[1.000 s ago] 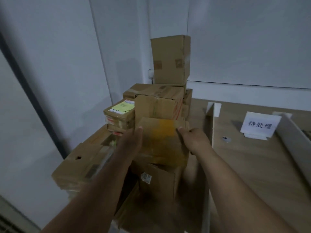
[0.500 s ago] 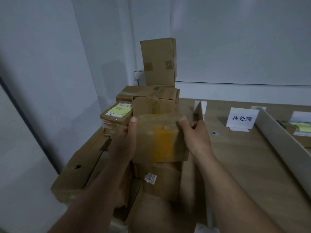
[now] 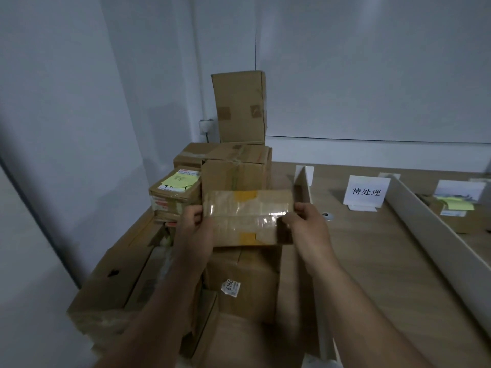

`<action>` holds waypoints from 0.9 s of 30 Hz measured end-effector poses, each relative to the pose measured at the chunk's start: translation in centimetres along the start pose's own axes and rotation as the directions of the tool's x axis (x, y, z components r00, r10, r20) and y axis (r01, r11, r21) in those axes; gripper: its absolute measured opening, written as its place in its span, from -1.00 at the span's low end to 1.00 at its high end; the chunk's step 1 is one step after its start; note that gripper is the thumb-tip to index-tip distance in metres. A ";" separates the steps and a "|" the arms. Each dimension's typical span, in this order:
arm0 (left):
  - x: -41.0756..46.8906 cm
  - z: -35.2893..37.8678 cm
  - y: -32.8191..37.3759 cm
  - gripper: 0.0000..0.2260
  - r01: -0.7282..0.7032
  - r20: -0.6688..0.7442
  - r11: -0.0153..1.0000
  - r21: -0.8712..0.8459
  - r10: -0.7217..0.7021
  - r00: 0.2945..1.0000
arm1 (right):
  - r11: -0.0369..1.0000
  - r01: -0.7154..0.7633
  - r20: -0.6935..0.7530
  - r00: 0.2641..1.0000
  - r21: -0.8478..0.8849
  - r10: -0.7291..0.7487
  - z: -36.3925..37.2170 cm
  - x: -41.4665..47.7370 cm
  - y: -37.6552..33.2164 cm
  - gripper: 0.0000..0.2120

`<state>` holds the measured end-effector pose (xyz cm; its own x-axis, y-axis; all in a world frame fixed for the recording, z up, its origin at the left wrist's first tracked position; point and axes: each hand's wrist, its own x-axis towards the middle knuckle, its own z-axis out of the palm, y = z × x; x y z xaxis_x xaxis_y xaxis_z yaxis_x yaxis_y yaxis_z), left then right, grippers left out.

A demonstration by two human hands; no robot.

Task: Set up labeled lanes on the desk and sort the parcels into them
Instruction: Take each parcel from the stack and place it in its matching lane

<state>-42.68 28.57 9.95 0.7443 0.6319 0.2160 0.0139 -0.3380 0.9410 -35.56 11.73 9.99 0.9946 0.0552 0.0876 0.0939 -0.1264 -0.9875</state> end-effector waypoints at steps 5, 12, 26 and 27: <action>-0.4 0.4 -0.6 -0.78 0.102 -0.048 0.993 -0.052 -0.104 0.993 | 0.995 -0.098 -0.019 0.995 -0.023 0.098 0.1 -0.5 0.6 -0.63; -0.6 0.6 -2.0 -0.90 0.053 -0.025 0.997 0.047 -0.052 0.998 | 0.991 -0.128 -0.020 0.992 -0.032 0.127 0.4 -0.4 2.2 -0.80; 0.7 0.2 -4.2 -0.32 0.052 -0.200 0.923 0.382 0.028 0.979 | 0.996 -0.090 0.034 0.995 0.020 0.089 -0.1 2.4 1.1 -0.79; 0.7 0.2 -4.1 -0.28 0.085 -0.229 0.931 0.355 -0.002 0.973 | 0.996 -0.083 0.063 0.995 0.018 0.082 -0.1 2.6 0.8 -0.79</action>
<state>-42.07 30.27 6.17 0.5717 0.7755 0.2679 0.3135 -0.5083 0.8021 -32.92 11.70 9.46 0.9943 0.1068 -0.0018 0.0102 -0.1125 -0.9936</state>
